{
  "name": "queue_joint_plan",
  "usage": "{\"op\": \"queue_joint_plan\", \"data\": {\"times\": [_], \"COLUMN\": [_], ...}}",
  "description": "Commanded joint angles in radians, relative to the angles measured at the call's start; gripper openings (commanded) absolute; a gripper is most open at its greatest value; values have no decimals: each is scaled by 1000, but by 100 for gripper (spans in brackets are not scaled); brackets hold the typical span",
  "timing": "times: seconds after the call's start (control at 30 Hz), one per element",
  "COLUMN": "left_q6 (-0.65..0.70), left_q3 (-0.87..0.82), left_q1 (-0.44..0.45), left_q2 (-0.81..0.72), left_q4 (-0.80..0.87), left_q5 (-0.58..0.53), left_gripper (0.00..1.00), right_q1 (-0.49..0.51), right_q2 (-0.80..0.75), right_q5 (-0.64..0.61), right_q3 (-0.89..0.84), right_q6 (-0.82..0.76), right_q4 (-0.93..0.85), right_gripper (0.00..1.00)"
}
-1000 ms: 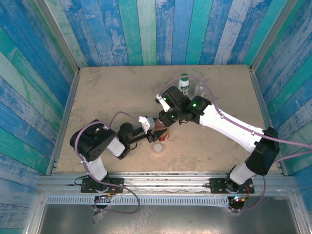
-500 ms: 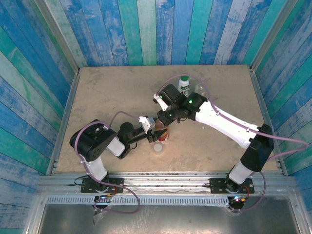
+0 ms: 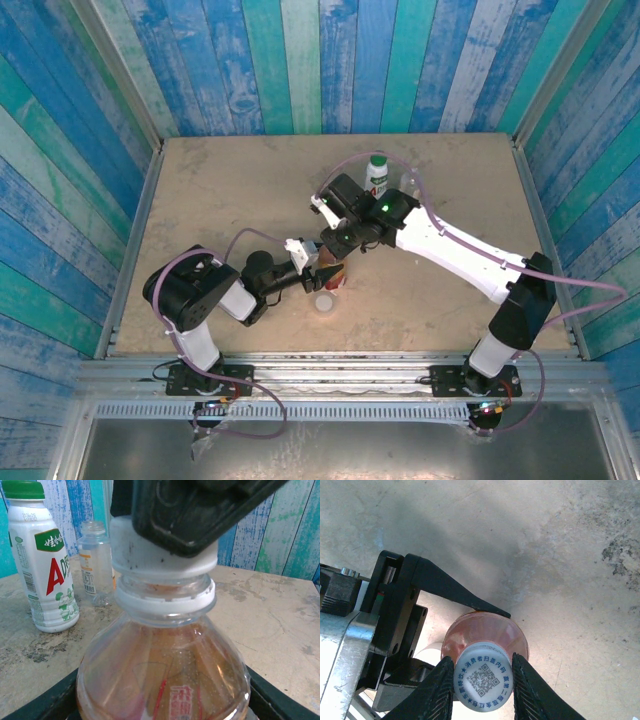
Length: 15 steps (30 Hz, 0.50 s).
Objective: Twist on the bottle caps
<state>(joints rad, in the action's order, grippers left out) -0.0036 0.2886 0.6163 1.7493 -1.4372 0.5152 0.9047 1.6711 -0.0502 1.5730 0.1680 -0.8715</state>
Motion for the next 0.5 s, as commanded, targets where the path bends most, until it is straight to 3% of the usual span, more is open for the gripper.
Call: {"op": "queue_joint_plan", "data": {"times": [0.0,0.47], "left_q6": [-11,-3], "left_q3": [12,6], "left_q1": [8,7], "left_q2": [-4,-15], "left_q4": [71,99], "left_q5": [30,26], "left_gripper": [60,61], "right_q1": [22,21], "right_q2": [48,-11], "right_q5": [-11,-27], "right_q3": [-24,-23], "right_q6": [3,25], "right_q4": [-85,-16], "right_gripper": [33,39]}}
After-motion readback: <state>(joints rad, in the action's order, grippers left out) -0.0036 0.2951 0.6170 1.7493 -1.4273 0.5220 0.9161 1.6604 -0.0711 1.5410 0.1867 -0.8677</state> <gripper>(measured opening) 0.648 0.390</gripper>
